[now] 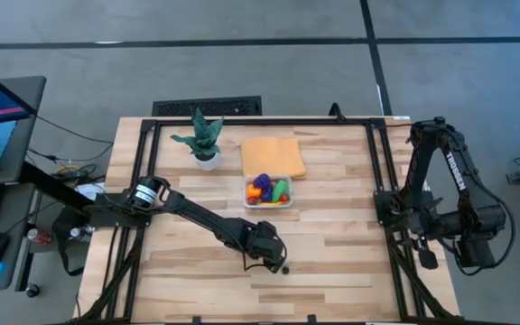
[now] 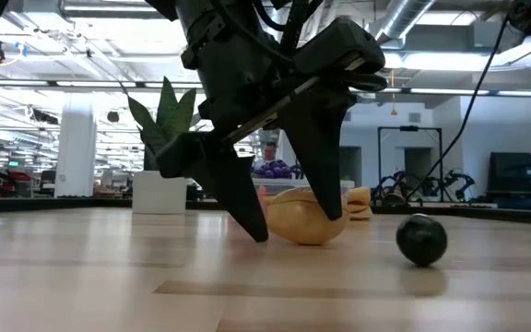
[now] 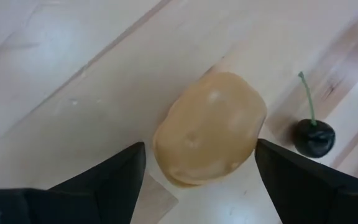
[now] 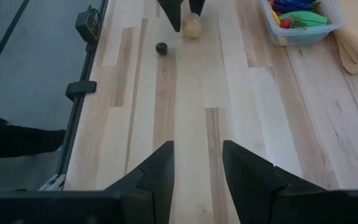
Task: Pick and placing Produce into tupperware
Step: Put the brown potato into the transparent bin
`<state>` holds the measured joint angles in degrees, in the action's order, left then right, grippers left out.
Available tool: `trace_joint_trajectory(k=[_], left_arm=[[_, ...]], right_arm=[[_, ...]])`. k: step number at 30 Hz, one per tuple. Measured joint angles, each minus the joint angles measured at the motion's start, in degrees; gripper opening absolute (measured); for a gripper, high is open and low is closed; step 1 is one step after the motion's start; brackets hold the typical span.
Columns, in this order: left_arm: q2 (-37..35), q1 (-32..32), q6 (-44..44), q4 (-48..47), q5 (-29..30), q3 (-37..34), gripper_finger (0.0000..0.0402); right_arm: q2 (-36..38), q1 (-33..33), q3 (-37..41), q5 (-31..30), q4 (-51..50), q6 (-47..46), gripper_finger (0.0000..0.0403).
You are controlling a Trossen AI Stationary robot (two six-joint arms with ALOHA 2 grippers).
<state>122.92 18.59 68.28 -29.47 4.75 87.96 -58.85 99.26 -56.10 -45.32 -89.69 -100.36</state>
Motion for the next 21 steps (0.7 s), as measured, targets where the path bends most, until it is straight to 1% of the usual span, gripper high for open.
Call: trace_joint_trajectory(k=[7, 15, 21], left_arm=[[0.1, -0.2, -1.9, 0.9, 1.2, 0.0, 0.0293], [0.1, -0.4, -7.2, 2.0, 2.2, 0.0, 0.0293], [0.1, -0.3, -7.7, 1.0, 2.2, 0.0, 0.0285]], right_arm=[[0.0, 0.0, 0.1, 0.0, 0.2, -0.6, 0.0129], [0.0, 0.0, 0.1, 0.0, 0.2, -0.6, 0.0129], [0.0, 0.0, 0.1, 0.0, 0.2, -1.2, 0.0129]])
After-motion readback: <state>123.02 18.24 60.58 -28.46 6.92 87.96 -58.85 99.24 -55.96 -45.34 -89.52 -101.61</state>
